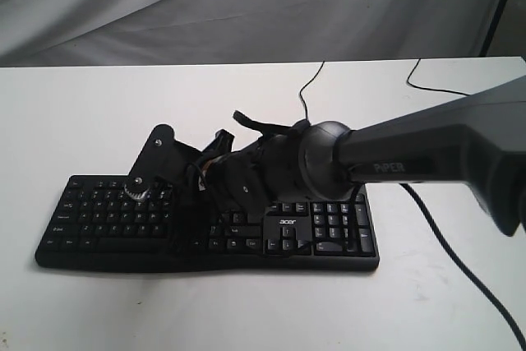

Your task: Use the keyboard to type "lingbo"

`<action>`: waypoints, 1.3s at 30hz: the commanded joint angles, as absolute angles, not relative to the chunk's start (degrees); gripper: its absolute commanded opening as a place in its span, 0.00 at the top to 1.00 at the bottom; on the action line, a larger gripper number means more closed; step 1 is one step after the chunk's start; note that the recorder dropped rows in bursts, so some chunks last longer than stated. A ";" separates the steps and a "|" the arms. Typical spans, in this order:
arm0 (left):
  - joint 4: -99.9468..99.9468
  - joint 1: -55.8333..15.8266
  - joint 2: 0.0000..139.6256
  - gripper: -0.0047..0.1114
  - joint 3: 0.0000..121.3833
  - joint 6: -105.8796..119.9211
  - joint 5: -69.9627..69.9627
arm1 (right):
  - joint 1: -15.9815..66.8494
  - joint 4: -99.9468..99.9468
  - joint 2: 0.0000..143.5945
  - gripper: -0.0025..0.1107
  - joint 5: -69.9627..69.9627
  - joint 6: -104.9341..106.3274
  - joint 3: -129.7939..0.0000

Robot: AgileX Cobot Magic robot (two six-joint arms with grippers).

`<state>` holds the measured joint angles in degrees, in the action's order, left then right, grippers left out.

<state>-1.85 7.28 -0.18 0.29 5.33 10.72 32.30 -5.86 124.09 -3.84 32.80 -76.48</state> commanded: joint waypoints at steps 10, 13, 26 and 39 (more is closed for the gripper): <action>-1.82 7.07 0.00 0.95 0.00 5.18 10.48 | 31.91 -5.37 124.35 0.98 -2.00 32.63 -76.80; -1.82 7.07 0.00 0.95 0.00 5.18 10.48 | 31.91 -5.37 124.35 0.98 -2.00 32.63 -76.80; -1.82 7.07 0.00 0.95 0.00 5.18 10.48 | 31.91 -5.49 125.22 0.98 -2.37 32.63 -76.80; -1.82 7.07 0.00 0.95 0.00 5.18 10.48 | 33.62 -4.84 120.41 0.98 -7.23 32.63 -76.80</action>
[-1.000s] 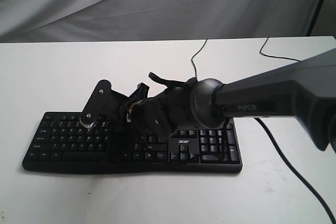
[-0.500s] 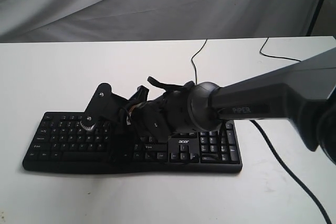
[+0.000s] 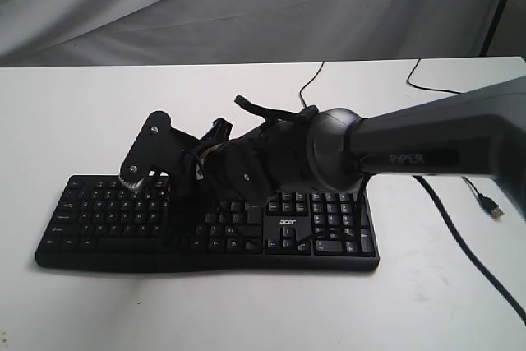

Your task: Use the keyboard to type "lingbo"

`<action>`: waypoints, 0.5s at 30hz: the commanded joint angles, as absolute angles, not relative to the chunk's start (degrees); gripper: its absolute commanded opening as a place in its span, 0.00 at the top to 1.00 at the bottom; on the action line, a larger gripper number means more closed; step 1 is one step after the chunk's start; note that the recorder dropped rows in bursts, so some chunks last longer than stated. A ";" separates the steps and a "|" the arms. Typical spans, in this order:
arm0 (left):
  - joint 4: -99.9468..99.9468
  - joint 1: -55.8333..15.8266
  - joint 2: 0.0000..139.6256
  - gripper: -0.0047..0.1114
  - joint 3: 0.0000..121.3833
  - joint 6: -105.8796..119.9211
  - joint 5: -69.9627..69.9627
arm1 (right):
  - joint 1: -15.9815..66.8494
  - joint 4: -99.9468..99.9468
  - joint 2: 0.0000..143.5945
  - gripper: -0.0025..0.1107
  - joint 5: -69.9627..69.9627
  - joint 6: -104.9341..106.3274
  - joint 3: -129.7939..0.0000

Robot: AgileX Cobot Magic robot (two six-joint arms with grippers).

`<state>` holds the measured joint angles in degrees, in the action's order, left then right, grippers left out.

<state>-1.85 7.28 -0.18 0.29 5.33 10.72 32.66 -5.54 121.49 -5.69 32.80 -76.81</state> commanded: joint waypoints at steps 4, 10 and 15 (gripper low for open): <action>-1.82 7.07 0.00 0.95 0.00 5.18 10.48 | 35.72 -5.17 120.41 0.98 -7.33 32.63 -76.80; -1.82 7.07 0.00 0.95 0.00 5.18 10.48 | 36.63 -5.43 120.41 0.98 -6.75 32.63 -76.80; -1.82 7.07 0.00 0.95 0.00 5.18 10.48 | 36.63 -5.43 120.97 0.98 -6.22 32.63 -76.80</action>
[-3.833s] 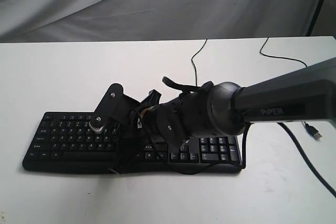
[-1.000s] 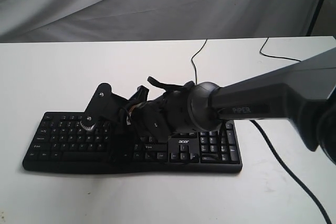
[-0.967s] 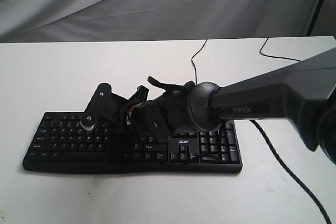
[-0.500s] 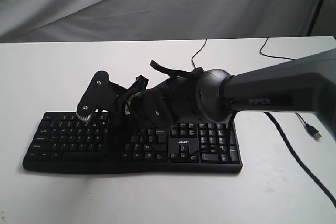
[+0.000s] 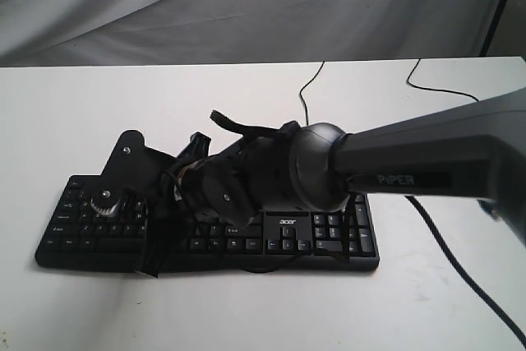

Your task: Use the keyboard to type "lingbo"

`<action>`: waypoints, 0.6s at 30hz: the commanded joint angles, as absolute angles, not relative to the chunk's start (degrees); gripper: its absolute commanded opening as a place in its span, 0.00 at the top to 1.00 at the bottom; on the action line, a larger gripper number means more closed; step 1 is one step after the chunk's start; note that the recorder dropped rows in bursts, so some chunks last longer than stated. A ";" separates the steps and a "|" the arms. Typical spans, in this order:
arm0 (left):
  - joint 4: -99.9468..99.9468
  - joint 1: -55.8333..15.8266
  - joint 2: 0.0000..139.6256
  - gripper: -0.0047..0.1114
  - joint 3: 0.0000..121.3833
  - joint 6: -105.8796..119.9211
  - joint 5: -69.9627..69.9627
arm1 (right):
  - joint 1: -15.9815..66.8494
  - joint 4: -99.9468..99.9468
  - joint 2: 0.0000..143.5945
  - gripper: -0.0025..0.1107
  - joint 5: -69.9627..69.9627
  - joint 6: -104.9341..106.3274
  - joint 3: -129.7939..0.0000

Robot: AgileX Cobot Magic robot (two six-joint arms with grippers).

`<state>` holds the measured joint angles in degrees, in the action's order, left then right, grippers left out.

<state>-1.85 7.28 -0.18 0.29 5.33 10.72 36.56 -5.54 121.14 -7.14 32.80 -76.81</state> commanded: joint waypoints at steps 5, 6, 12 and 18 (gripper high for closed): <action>-1.82 7.07 0.00 0.95 0.00 5.18 10.48 | 36.89 -6.57 122.61 0.98 -4.46 32.52 -76.80; -1.82 7.07 0.00 0.95 0.00 5.18 10.48 | 37.17 -6.57 122.72 0.98 -4.46 32.52 -76.80; -1.82 7.07 0.00 0.95 0.00 5.18 10.48 | 37.18 -6.94 123.27 0.98 -4.46 32.52 -76.80; -1.82 7.07 0.00 0.95 0.00 5.18 10.48 | 37.18 -7.05 123.72 0.98 -4.46 32.52 -76.80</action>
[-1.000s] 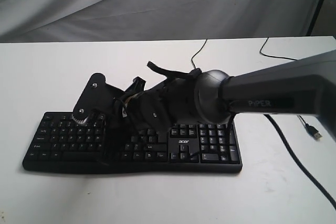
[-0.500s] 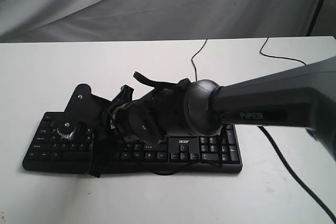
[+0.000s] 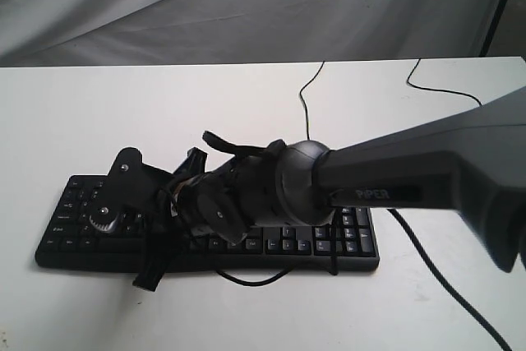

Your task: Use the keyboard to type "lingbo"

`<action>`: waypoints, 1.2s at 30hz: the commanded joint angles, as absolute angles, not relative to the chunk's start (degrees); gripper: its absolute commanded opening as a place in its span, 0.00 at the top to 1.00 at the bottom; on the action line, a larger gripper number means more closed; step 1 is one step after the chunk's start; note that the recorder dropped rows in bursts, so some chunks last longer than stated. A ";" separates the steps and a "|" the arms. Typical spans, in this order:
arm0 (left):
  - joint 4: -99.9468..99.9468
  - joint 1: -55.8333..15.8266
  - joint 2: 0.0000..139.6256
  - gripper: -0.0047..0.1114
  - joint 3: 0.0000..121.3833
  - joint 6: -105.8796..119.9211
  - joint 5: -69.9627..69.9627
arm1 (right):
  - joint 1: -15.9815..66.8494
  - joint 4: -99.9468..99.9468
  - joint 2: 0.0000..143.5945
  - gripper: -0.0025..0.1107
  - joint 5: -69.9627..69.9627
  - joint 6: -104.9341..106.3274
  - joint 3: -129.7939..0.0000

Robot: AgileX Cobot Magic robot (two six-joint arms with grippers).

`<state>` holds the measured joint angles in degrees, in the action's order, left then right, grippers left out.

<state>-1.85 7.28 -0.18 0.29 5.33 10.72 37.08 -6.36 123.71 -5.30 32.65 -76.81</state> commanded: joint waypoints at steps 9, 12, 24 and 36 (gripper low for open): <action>-1.82 7.07 0.00 0.95 0.00 5.18 10.48 | 37.18 -7.49 123.72 0.98 -4.46 32.52 -76.80; -1.82 7.07 0.00 0.95 0.00 5.18 10.48 | 37.18 -7.60 124.47 0.98 -4.46 32.52 -76.80; -1.82 7.07 0.00 0.95 0.00 5.18 10.48 | 37.18 -8.29 125.28 0.98 -4.78 32.73 -76.80; -1.82 7.07 0.00 0.95 0.00 5.18 10.48 | 37.18 -8.05 122.89 0.98 -5.20 32.96 -76.80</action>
<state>-1.85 7.28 -0.18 0.29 5.33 10.72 37.08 -7.87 123.53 -4.92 32.65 -76.81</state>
